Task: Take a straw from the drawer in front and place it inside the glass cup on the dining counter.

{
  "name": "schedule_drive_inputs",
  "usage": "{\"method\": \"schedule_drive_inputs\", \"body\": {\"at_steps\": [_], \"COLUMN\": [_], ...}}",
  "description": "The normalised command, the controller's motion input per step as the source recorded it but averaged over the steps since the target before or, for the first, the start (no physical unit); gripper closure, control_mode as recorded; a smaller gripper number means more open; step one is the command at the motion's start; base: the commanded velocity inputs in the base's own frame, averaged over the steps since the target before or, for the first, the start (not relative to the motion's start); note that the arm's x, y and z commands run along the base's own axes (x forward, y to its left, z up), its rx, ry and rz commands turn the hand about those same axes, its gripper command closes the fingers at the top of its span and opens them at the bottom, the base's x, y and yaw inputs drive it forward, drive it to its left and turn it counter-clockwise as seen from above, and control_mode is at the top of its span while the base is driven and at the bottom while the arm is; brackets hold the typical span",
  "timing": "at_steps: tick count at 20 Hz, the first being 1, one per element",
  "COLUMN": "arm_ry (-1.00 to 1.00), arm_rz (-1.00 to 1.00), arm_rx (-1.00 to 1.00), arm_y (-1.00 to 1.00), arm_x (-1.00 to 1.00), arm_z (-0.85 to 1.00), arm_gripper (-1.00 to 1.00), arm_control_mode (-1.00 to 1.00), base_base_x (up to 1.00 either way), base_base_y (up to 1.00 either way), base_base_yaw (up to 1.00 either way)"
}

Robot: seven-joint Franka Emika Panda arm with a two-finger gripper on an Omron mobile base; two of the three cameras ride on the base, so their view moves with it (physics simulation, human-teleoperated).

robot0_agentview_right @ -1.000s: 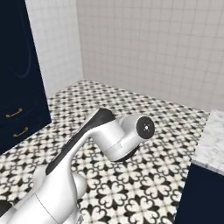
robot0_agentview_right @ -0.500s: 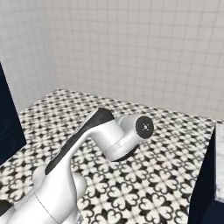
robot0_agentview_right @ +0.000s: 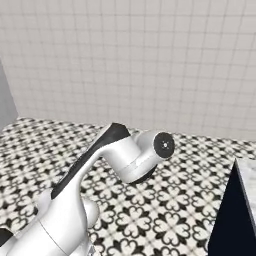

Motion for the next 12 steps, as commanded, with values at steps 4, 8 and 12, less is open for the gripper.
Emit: {"method": "schedule_drive_inputs", "body": {"at_steps": [4, 8, 12], "arm_ry": [0.0, 0.0, 0.0], "arm_rz": [0.0, 0.0, 0.0], "arm_rx": [0.0, 0.0, 0.0], "arm_y": [0.0, 0.0, 0.0], "arm_x": [0.0, 0.0, 0.0], "arm_z": [0.0, 0.0, 0.0], "arm_gripper": [1.0, 1.0, 1.0], "arm_control_mode": [1.0, 1.0, 1.0], "base_base_x": [1.0, 1.0, 1.0], "base_base_y": [0.36, 0.36, 0.4], "base_base_yaw": [-0.39, -0.39, -0.4]}}
